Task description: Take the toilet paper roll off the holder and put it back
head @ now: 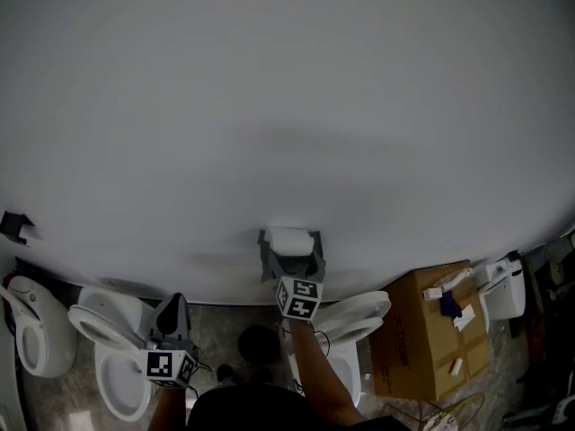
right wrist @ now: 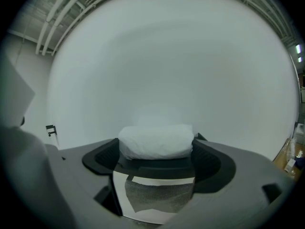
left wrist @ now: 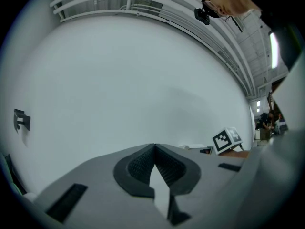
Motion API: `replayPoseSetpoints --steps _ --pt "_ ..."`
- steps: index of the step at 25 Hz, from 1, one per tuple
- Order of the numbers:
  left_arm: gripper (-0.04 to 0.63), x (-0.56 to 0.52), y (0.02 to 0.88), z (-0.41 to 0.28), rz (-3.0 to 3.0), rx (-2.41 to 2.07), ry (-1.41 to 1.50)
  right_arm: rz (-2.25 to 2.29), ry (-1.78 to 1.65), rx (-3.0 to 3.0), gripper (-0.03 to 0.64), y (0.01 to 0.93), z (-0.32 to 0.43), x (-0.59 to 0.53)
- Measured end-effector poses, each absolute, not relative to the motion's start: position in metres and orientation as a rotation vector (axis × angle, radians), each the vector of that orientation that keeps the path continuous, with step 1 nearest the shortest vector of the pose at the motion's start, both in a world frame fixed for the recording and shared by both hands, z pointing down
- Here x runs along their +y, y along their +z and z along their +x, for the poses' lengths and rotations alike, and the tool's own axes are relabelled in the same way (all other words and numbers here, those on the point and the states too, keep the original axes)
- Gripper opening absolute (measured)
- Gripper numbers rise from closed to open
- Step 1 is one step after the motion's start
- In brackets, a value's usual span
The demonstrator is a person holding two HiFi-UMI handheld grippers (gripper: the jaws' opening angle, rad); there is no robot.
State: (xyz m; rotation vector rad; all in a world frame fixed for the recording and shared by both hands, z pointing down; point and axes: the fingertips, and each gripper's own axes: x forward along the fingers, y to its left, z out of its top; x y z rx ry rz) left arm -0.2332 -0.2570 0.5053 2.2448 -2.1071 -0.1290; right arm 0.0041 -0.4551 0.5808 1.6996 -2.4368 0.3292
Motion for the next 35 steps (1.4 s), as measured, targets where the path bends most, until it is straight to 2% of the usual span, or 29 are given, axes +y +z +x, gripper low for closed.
replayPoseSetpoints --steps 16,26,35 --pt "0.003 -0.251 0.499 -0.224 2.281 -2.086 -0.143 1.674 0.270 -2.503 0.488 0.565 0.001 -0.441" --pt "0.003 -0.249 0.501 -0.220 2.290 -2.077 -0.147 1.727 0.311 -2.547 0.488 0.552 0.012 -0.427" --pt "0.003 -0.248 0.500 -0.217 2.286 -2.083 -0.148 1.687 0.212 -2.585 0.482 0.532 0.010 -0.408"
